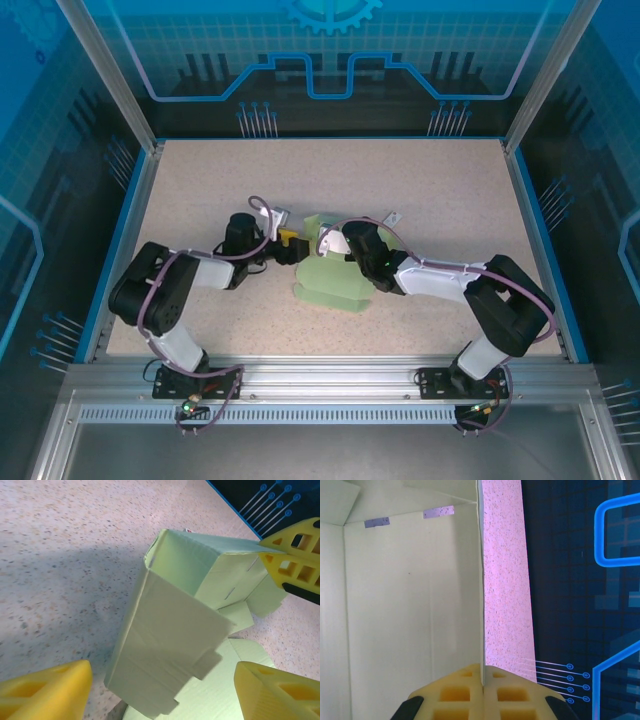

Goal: Fold the paper box

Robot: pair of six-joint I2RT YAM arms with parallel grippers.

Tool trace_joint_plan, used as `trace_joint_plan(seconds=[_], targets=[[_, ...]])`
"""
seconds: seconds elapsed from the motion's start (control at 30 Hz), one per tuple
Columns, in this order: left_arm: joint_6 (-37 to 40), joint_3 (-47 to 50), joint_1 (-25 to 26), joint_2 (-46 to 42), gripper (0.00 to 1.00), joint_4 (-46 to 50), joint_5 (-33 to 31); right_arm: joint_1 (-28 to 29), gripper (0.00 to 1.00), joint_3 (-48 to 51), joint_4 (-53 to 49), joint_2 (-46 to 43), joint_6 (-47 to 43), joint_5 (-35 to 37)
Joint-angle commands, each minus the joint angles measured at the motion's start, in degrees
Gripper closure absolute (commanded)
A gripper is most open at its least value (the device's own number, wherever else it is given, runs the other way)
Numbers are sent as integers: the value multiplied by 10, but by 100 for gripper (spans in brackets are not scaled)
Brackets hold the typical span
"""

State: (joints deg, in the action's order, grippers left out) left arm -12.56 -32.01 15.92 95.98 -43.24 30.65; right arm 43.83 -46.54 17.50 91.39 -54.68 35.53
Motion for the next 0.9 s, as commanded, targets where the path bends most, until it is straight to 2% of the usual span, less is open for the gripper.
trace_joint_plan(seconds=[0.0,0.2,0.33,0.67,0.87], targets=[[-25,26,-18,-36,23,-35,-4,0,99,-7,0,0,7,-2],[-56,48,-44,-62,25,-27,-64,0,99,-9,-3,-1,10,-4],[-40,2,-44,-32,30,57,-85,1,99,-12,-6,-1,11,-4],[-16,-57,-15,50,32,49,-9,1,99,-16,-14,0,15,-1],[-15,-64,-4,70,32,15,30,0,99,-18,-17,0,18,-2]])
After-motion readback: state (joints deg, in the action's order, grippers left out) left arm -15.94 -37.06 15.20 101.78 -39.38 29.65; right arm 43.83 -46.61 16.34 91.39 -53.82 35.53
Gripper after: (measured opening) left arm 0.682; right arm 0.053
